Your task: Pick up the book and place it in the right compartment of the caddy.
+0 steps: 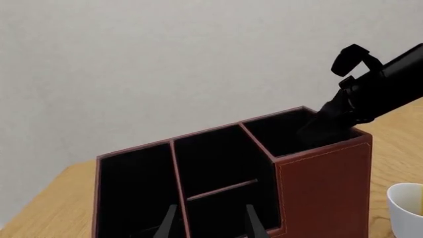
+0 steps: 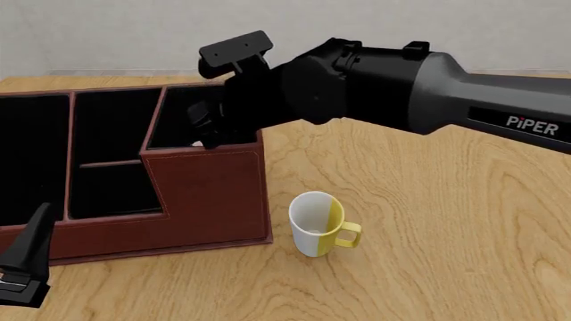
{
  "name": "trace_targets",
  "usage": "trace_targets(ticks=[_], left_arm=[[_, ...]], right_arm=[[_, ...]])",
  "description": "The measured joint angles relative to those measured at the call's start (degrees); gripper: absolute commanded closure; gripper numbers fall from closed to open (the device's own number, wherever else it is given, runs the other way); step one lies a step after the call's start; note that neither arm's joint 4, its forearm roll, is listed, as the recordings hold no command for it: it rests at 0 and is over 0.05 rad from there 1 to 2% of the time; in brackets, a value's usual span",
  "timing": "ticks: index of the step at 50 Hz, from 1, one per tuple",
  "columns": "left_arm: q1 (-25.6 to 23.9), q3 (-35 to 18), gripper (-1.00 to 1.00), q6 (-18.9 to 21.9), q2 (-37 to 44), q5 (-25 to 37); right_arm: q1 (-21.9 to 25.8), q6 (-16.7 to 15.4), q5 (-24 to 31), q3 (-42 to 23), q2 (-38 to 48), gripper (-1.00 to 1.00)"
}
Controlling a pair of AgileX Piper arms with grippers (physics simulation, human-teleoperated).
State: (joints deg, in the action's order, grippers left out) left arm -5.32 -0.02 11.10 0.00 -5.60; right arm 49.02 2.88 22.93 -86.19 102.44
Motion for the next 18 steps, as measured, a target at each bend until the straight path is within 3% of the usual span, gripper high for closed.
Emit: trace_targets(ticks=[18], left_arm=[[-0.01,0.00,-1.00,-0.01,0.00,0.09]], right_arm=[[0.21,0.35,0.27,-0.39,0.13,-1.00]])
